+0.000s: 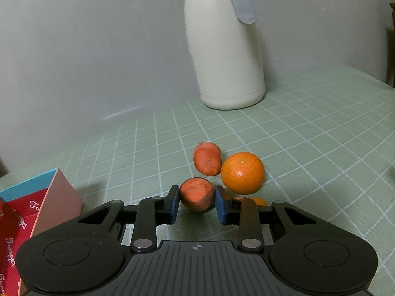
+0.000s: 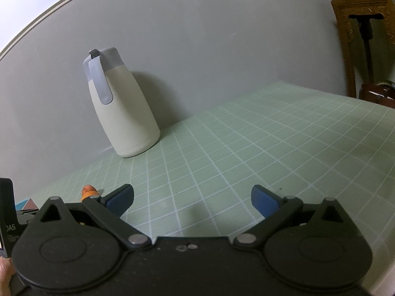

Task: Organize fruits
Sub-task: 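Close the left gripper on one reddish-brown oval fruit and lift it, then carry the reddish-brown fruit into the red box and open the left gripper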

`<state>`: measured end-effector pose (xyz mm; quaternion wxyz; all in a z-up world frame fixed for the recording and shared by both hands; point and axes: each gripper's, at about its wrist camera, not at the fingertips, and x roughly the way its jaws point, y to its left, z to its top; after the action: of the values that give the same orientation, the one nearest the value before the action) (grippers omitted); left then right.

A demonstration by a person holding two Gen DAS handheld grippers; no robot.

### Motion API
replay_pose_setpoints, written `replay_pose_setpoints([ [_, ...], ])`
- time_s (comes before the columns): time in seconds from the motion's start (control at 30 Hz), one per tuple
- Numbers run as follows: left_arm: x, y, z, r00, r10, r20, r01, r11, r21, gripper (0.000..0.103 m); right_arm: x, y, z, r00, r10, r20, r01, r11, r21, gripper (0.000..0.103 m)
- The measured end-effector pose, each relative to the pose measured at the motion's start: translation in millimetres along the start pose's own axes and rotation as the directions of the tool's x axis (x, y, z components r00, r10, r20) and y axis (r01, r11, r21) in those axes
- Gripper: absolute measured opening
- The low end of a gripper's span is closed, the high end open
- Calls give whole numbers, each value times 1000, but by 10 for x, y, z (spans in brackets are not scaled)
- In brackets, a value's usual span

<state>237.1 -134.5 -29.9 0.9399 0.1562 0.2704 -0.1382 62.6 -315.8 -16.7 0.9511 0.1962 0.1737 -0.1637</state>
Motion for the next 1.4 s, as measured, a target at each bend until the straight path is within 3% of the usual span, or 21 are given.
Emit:
replay_pose_setpoints([
  [0.4,-156,45,-54,1000,-6,7,6,1000,-18,31,23,77,-23,1000,12,-5,-12,1000,-12,102],
  [0.83,-635,305,-130,997,31,64,-27,998,-51,31,65,283,-98,999,37,-27,-39,998,-50,102],
  [1.1,-920,698,-234,986,138,97,-128,986,-107,31,84,497,-166,997,66,-47,-70,994,-87,102],
  [1.4,-984,1311,-531,949,314,29,-302,931,-205,31,148,808,-271,990,116,-85,-127,982,-137,102],
])
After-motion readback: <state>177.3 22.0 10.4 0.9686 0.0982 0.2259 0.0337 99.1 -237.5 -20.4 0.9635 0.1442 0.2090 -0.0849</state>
